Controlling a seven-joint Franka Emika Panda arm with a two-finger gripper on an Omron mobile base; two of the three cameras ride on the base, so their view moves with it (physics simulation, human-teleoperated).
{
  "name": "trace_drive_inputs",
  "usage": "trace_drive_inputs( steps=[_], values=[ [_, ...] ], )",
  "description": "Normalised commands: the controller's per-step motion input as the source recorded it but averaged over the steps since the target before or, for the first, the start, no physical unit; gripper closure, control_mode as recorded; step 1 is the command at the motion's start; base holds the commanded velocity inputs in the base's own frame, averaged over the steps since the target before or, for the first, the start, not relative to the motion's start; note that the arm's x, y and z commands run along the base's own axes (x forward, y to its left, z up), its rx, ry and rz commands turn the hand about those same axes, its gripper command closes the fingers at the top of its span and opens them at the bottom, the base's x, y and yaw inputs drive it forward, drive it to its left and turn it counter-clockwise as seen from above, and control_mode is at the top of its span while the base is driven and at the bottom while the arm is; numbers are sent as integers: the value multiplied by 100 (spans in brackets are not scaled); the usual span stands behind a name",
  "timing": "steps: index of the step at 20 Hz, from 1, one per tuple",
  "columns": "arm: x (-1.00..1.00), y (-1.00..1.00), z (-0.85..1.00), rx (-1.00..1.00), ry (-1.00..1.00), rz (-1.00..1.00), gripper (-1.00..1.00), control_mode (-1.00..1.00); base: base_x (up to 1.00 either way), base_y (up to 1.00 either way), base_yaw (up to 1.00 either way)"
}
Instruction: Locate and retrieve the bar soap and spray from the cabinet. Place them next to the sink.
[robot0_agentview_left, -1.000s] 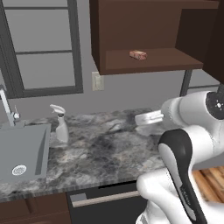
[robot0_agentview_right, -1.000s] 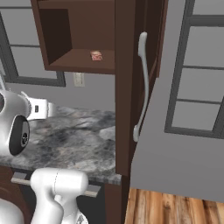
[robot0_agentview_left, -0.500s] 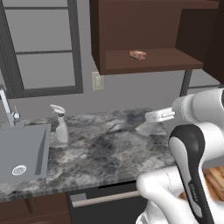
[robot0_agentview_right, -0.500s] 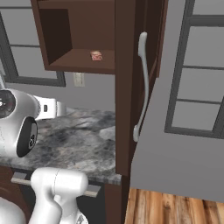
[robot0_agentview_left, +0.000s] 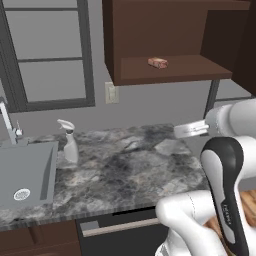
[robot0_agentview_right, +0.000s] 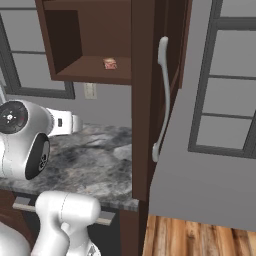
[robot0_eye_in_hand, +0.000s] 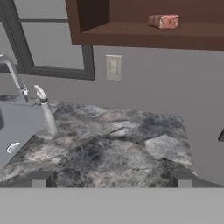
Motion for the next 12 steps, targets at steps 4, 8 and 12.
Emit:
trace_drive_inputs(
  steps=[4, 8, 12],
  values=[
    [0, -9, 5, 0, 0, 0, -100, -100, 0, 0, 0],
    [-6, -10, 13, 0, -1, -5, -100, -100, 0, 0, 0],
    [-16, -3, 5, 0, 0, -15, -100, -100, 0, 0, 0]
  ],
)
